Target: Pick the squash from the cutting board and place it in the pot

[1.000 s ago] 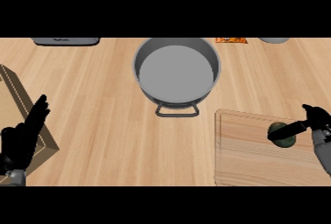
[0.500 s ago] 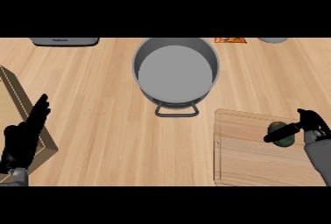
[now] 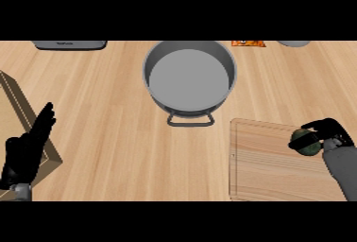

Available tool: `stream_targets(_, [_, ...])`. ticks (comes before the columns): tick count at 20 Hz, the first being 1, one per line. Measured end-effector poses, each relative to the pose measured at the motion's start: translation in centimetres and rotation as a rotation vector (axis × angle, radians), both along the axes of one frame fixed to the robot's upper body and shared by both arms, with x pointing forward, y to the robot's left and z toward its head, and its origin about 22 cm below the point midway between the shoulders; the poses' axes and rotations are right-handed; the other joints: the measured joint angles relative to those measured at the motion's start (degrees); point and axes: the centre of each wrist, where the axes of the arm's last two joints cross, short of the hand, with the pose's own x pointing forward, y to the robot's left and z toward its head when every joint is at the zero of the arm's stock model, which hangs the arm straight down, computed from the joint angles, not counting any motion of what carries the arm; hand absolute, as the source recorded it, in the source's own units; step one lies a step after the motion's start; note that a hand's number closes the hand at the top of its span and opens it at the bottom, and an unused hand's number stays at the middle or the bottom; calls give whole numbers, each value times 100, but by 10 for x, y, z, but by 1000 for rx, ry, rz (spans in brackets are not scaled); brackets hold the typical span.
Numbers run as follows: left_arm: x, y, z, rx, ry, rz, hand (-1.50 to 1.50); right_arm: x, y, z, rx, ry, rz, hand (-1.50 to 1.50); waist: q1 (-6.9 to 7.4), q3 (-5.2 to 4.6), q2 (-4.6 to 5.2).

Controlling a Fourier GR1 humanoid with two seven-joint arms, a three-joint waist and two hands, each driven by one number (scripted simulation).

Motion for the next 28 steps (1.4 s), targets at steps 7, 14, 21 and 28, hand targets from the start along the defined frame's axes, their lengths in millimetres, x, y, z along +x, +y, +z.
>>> stream_targets(7, [-3,9,0,1,-5,8,0,-6,1,-4,-18,-6,25,150,-7,2,-1])
stream_targets(14, [10,-12,6,-3,-13,-92,0,7,172,19,28,-144,788,150,698,3,44])
stream_targets(21, [18,-14,5,0,-15,-95,0,-32,317,54,-81,-307,1388,150,590,5,51])
stream_targets(28, [12,-1,0,4,1,-44,0,-58,364,104,-283,-679,1452,150,240,11,0])
